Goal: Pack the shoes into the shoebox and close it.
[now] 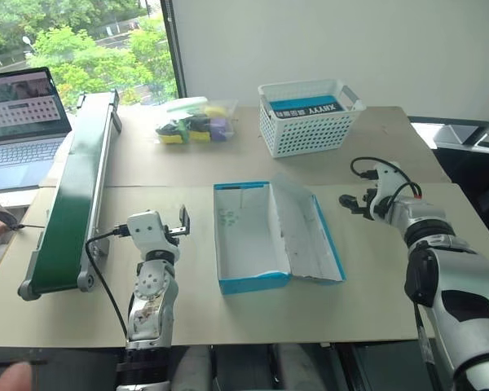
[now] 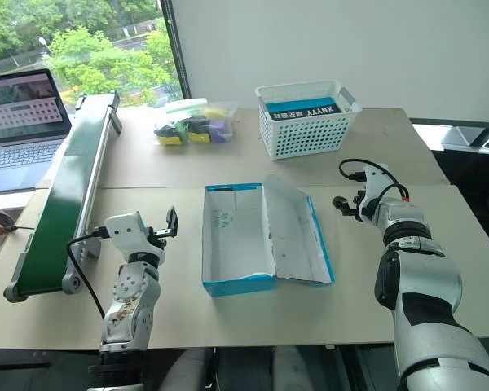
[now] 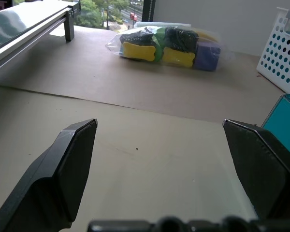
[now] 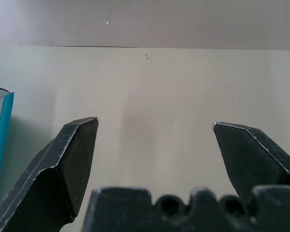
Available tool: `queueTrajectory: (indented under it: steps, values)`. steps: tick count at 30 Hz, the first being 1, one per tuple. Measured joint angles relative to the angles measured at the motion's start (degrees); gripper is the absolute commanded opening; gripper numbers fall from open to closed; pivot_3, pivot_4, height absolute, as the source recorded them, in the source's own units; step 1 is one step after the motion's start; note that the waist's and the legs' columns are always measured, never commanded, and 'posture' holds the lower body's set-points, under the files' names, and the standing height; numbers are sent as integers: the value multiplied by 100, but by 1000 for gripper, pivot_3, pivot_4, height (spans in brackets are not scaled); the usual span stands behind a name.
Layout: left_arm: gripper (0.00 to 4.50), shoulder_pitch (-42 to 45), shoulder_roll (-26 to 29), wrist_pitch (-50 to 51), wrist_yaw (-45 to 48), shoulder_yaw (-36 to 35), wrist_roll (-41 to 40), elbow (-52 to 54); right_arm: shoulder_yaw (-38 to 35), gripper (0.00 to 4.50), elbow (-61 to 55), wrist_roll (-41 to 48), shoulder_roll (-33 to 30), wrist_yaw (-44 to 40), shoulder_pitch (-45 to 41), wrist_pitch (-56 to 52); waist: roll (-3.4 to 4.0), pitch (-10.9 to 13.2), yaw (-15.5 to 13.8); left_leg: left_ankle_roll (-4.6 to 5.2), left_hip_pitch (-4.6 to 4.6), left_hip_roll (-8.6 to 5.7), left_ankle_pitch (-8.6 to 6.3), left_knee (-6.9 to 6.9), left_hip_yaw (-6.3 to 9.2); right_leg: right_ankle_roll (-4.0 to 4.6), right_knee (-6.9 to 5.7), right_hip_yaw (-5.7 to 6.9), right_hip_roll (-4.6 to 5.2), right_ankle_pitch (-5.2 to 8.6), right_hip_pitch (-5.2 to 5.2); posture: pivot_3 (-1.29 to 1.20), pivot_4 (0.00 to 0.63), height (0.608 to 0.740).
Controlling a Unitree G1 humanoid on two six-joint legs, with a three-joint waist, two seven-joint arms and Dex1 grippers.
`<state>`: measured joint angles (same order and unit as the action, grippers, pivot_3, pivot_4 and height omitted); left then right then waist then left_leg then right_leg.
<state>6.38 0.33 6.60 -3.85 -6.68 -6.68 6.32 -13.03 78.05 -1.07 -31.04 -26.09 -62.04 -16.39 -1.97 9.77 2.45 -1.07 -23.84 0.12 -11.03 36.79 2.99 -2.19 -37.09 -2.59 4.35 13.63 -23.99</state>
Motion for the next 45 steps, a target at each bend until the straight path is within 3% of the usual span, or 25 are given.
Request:
queueTrajectory:
  steps: [2, 6, 10, 16, 18, 22, 28, 33, 45]
  values:
    - [4463, 4, 11, 1, 10, -2, 0, -2, 0, 4500, -3, 4, 10, 13, 2, 3, 0, 0, 1, 0, 0, 0, 0, 0, 0, 0, 0, 0, 0, 0, 0, 0, 150, 728]
    - [4463, 640, 1032, 630, 228, -411, -17, -307, 118, 4500, -1076, 100, 1008, 450, 414, 860, 3, -2, 197, -4, 8, 27, 4, -1, 0, 17, -14, -9, -32, -15, -10, 0, 150, 728]
    - [4463, 462, 1431, 1161, 364, -963, -313, 226, 388, 4500, -2733, 422, 1496, -101, 687, 864, 25, 6, 206, -3, 0, 20, 3, -2, 1, 7, -13, -8, -17, -12, -17, 0, 150, 728]
    - [4463, -317, 1851, 2102, 752, -1665, -973, 787, 1268, 4500, -6237, 1354, 1448, -1656, 1076, -591, 25, 6, 75, 6, -10, 23, -6, -3, 18, 5, -4, 16, -16, -12, -17, 0, 150, 728]
    - [4463, -791, 2200, 2541, 996, -1888, -1191, 1188, 1895, 4500, -7533, 1940, 1349, -2435, 1422, -1315, 24, 5, 60, 7, -6, 24, -7, -4, 15, 6, -5, 13, -15, -12, -15, 0, 150, 728]
    - [4463, -1587, 2530, 3140, 1232, -2391, -1412, 1565, 2650, 4500, -8782, 2949, 1318, -3409, 1823, -2305, 22, 4, 18, 7, 15, 26, -7, -2, 13, 12, -4, 14, -15, -8, -5, 0, 150, 728]
    - [4463, -1969, 2816, 3607, 1414, -3013, -1619, 1848, 3142, 4500, -8870, 2913, 1155, -3561, 2034, -2431, 9, -1, -20, -2, 53, 41, 0, -2, 3, 24, -1, 21, -26, -7, 22, 0, 150, 728]
    - [4463, -2208, 3033, 3776, 1701, -3381, -1749, 1855, 3115, 4500, -8707, 2787, 1439, -3002, 2135, -2424, 7, -3, 8, -5, 52, 70, -2, -5, -3, 43, -3, 15, -57, -11, 10, 0, 150, 728]
    - [4463, -2020, 3154, 3788, 1789, -3428, -1746, 1480, 3108, 4500, -8202, 2245, 1949, -1927, 2256, -2362, 4, -5, -5, -6, 45, 79, -2, -7, -3, 50, -5, 10, -67, -14, 0, 0, 150, 728]
